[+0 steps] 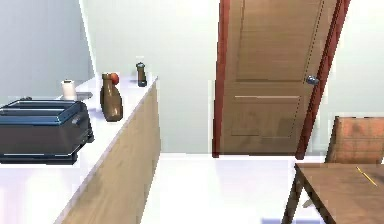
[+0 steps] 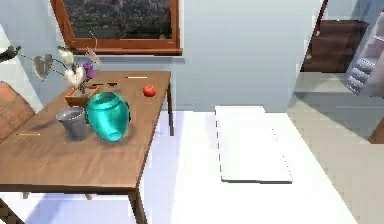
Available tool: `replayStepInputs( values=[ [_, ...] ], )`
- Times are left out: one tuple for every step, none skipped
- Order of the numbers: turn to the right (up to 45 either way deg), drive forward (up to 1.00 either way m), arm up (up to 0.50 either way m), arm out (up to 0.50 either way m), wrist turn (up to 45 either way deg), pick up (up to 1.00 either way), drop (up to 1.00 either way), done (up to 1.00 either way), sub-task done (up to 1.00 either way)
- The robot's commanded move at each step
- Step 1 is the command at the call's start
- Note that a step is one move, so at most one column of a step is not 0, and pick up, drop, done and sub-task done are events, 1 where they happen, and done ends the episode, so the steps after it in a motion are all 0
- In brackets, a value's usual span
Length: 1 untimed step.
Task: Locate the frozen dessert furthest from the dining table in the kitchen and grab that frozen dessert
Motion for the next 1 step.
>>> replayStepInputs(
  values=[
    [0.0, 0.60, 0.00, 0.00, 0.0, 0.00, 0.00, 0.00, 0.00]
  ],
)
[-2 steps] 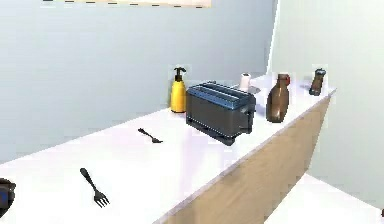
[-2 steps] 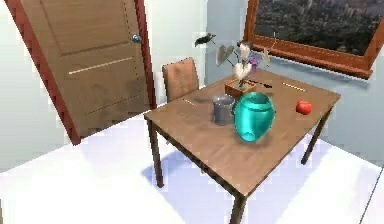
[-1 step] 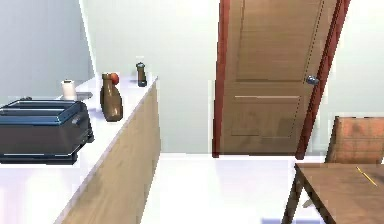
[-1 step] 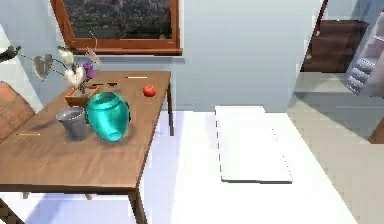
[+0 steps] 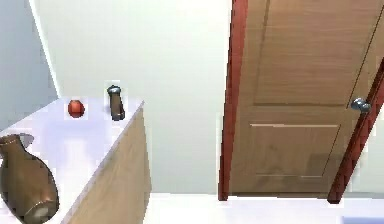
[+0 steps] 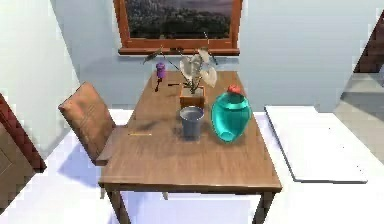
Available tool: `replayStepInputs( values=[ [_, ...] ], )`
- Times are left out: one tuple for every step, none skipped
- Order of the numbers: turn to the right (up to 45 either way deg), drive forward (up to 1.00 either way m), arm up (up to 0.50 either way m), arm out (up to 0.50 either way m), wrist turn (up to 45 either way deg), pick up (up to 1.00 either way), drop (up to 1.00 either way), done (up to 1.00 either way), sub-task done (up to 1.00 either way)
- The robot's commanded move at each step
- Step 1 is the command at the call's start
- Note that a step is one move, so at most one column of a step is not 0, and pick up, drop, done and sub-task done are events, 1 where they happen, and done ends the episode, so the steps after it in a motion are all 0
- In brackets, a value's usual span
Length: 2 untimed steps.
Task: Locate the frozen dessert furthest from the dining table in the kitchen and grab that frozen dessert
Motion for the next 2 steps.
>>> replayStepInputs(
  values=[
    [-45.0, 0.00, 0.00, 0.00, 0.0, 0.00, 0.00, 0.00, 0.00],
    [-45.0, 0.00, 0.00, 0.00, 0.0, 0.00, 0.00, 0.00, 0.00]
  ],
)
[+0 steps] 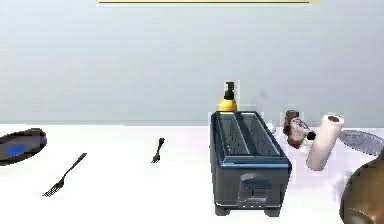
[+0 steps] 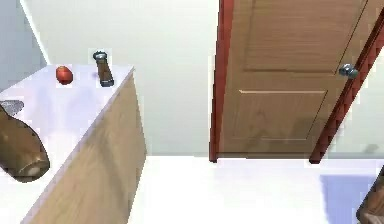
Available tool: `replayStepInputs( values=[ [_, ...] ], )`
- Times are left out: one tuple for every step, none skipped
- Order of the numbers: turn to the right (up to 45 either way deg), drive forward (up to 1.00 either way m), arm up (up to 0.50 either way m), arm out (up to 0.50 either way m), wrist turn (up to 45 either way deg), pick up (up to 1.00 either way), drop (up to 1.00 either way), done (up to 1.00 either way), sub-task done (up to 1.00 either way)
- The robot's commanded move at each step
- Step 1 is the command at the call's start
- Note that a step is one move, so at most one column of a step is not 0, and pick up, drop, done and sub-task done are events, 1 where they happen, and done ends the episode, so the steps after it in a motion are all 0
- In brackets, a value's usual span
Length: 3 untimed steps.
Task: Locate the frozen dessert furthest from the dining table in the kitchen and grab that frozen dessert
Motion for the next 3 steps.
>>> replayStepInputs(
  values=[
    [-45.0, 0.00, 0.00, 0.00, 0.0, 0.00, 0.00, 0.00, 0.00],
    [-12.0, 0.00, 0.00, 0.00, 0.0, 0.00, 0.00, 0.00, 0.00],
    [45.0, 0.00, 0.00, 0.00, 0.0, 0.00, 0.00, 0.00, 0.00]
  ],
)
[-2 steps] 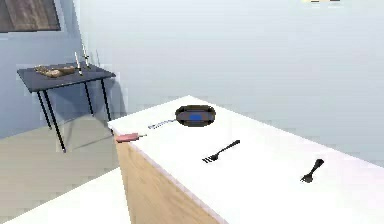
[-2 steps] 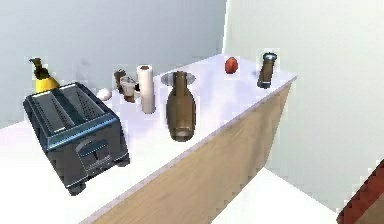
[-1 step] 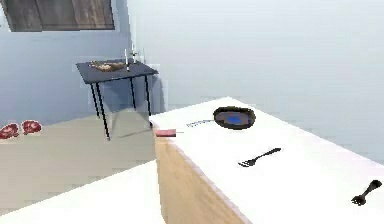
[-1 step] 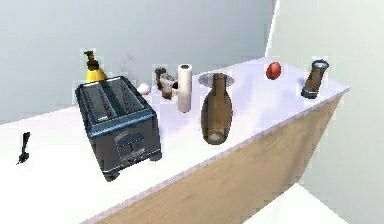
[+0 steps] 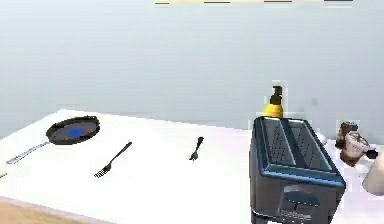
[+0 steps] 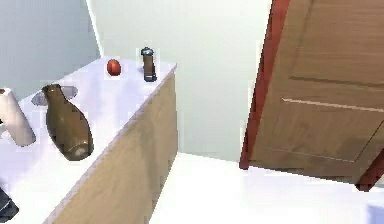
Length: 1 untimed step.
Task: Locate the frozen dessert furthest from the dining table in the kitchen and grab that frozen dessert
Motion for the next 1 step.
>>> replayStepInputs(
  values=[
    [45.0, 0.00, 0.00, 0.00, 0.0, 0.00, 0.00, 0.00, 0.00]
  ],
)
